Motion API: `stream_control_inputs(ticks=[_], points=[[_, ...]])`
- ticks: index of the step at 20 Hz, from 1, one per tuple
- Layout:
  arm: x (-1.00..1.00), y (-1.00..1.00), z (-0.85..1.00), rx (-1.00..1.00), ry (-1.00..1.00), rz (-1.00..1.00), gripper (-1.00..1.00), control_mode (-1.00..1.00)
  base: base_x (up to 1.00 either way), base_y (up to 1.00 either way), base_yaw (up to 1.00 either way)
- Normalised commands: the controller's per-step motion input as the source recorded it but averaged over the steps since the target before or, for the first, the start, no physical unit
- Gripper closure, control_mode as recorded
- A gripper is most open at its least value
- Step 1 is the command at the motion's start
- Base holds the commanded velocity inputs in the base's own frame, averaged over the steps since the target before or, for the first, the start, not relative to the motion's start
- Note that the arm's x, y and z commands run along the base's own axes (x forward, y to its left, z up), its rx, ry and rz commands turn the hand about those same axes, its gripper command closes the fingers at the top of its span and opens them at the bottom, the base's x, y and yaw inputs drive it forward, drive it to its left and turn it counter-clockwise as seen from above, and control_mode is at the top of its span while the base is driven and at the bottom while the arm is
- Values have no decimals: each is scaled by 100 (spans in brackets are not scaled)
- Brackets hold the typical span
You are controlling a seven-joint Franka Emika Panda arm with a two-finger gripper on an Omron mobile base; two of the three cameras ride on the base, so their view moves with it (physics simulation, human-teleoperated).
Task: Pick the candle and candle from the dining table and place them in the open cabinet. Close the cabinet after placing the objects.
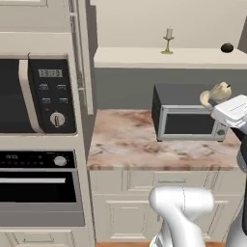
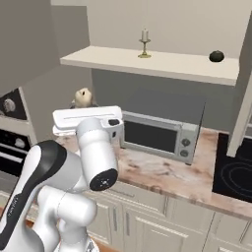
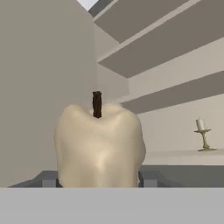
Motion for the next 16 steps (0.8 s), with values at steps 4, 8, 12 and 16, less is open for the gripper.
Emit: stream_control_inputs(ticks=[4, 8, 12, 16], points=[[0, 0, 0, 0, 0, 0, 100, 100, 46, -73, 10], [0, 0, 0, 0, 0, 0, 100, 100, 50, -66, 9], [0, 0, 0, 0, 0, 0, 100, 100, 32, -43, 4], [0, 0, 0, 0, 0, 0, 100, 100, 41, -22, 0]])
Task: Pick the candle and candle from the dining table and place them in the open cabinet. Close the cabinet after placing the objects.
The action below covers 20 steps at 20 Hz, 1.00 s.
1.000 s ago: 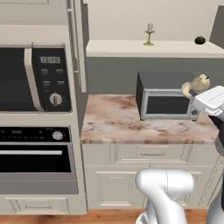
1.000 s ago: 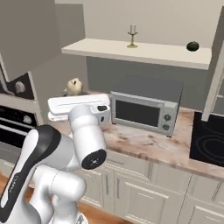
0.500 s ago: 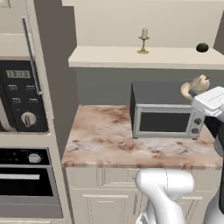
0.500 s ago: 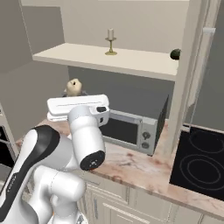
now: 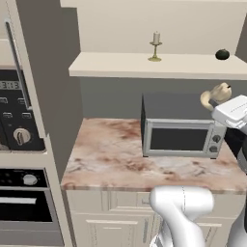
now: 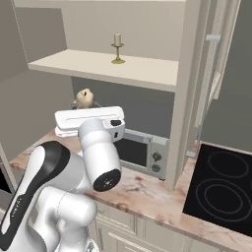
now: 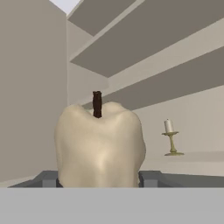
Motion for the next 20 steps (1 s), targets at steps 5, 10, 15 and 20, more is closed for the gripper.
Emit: stream_control_inputs(ticks=[5, 10, 15, 20], points=[[0, 0, 0, 0, 0, 0, 100, 100, 51, -22, 0], [0, 0, 0, 0, 0, 0, 100, 100, -39, -38, 1], [0, 0, 0, 0, 0, 0, 100, 100, -28, -10, 2], [0, 0, 0, 0, 0, 0, 100, 100, 4, -11, 0]])
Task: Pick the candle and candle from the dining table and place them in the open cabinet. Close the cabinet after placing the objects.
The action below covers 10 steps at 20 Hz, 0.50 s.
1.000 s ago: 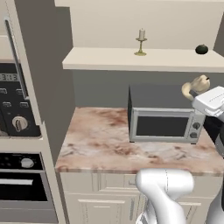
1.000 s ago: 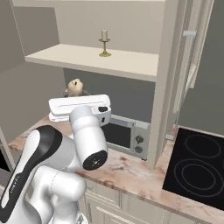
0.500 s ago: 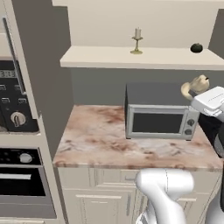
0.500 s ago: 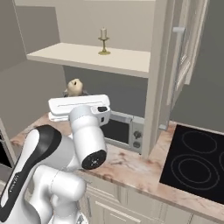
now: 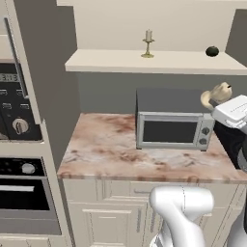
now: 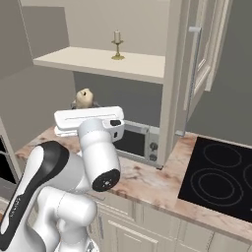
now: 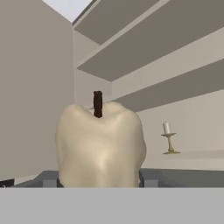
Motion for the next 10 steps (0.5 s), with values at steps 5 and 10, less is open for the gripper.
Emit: stream_control_inputs(ticks=[5, 10], points=[[0, 0, 0, 0, 0, 0, 100, 100, 41, -8, 2], [0, 0, 0, 0, 0, 0, 100, 100, 3, -31, 17]])
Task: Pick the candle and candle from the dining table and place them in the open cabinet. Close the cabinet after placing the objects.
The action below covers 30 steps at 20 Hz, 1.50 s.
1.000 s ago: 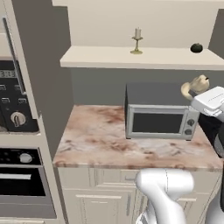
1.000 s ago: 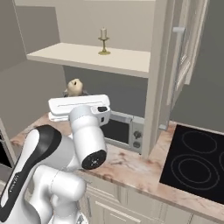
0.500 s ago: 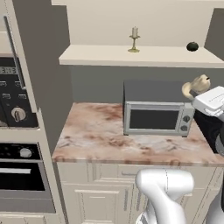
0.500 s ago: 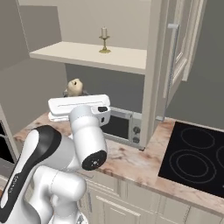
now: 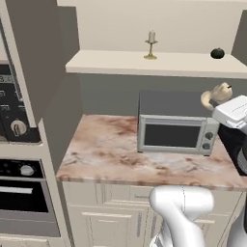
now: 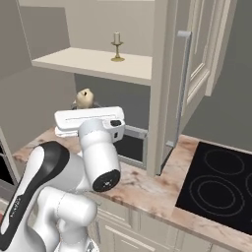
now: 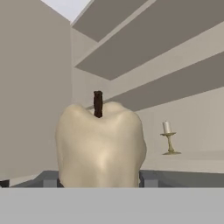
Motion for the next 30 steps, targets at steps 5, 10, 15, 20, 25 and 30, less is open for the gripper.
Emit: stream_control_inputs(ticks=[5, 10, 15, 20, 25, 30], points=[[0, 0, 0, 0, 0, 0, 100, -100, 0, -1, 2], [0, 0, 37, 1, 0, -4, 100, -100, 0, 0, 0], [2, 0, 60, 0, 0, -15, 100, -100, 0, 0, 0], [8, 0, 37, 0, 9, -21, 100, -100, 0, 0, 0], [44, -5, 22, 0, 27, -28, 100, -100, 0, 0, 0], [79, -4, 16, -1, 40, -29, 100, -100, 0, 0, 0]])
